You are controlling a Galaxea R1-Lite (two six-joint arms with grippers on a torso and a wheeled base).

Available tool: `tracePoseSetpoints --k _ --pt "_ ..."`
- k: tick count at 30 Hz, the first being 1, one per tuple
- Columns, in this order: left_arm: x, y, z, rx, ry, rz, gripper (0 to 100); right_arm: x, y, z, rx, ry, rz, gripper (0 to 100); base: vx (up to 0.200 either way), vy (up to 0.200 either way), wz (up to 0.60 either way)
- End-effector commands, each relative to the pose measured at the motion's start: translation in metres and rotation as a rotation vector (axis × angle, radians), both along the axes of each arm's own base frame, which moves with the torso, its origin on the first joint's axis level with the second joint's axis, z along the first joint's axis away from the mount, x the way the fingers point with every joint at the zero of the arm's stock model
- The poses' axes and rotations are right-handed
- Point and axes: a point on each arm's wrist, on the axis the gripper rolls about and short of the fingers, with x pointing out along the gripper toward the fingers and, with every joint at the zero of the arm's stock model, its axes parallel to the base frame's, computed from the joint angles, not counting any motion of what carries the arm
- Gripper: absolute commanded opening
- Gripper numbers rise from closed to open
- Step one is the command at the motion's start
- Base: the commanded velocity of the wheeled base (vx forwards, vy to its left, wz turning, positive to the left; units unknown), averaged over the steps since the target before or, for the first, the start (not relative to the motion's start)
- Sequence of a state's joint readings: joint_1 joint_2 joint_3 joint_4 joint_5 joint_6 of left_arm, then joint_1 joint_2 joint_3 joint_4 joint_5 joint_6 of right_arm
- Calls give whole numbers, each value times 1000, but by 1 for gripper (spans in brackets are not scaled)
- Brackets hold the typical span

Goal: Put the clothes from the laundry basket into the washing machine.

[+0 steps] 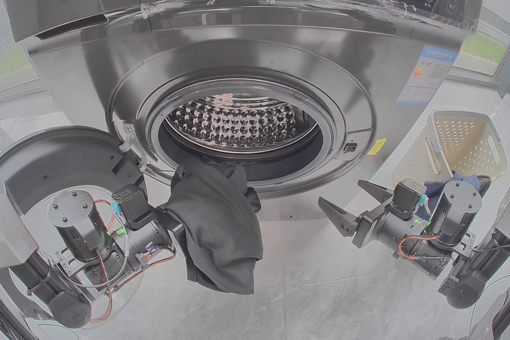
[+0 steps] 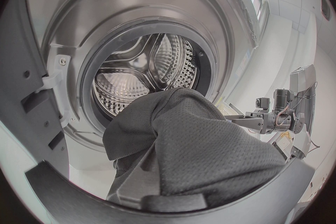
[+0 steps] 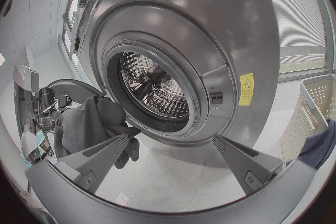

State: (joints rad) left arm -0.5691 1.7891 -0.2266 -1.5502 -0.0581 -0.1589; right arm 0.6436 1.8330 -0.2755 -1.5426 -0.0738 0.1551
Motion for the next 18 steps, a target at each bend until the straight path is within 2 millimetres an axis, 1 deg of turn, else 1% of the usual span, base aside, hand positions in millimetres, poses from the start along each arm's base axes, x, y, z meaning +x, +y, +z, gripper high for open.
tracePoseSetpoints --k 1,2,9,16,17,18 --pt "0 -1 -1 0 4 -3 0 -1 1 -1 -2 3 5 100 200 0 0" --pt "0 -1 -1 -1 2 -5 0 -1 1 -1 -2 3 9 100 200 0 0" --pt "1 -2 -3 5 12 -6 0 -3 3 -1 -2 5 18 100 0 0 0" --pt "-5 -15 -4 14 7 -51 0 -9 8 -2 -8 12 47 100 0 0 0" --pt "5 -23 -5 8 -4 -42 0 -11 9 -2 -7 11 58 100 0 0 0" --pt "10 -27 -6 6 -7 -34 0 -11 9 -3 -9 13 58 100 0 0 0"
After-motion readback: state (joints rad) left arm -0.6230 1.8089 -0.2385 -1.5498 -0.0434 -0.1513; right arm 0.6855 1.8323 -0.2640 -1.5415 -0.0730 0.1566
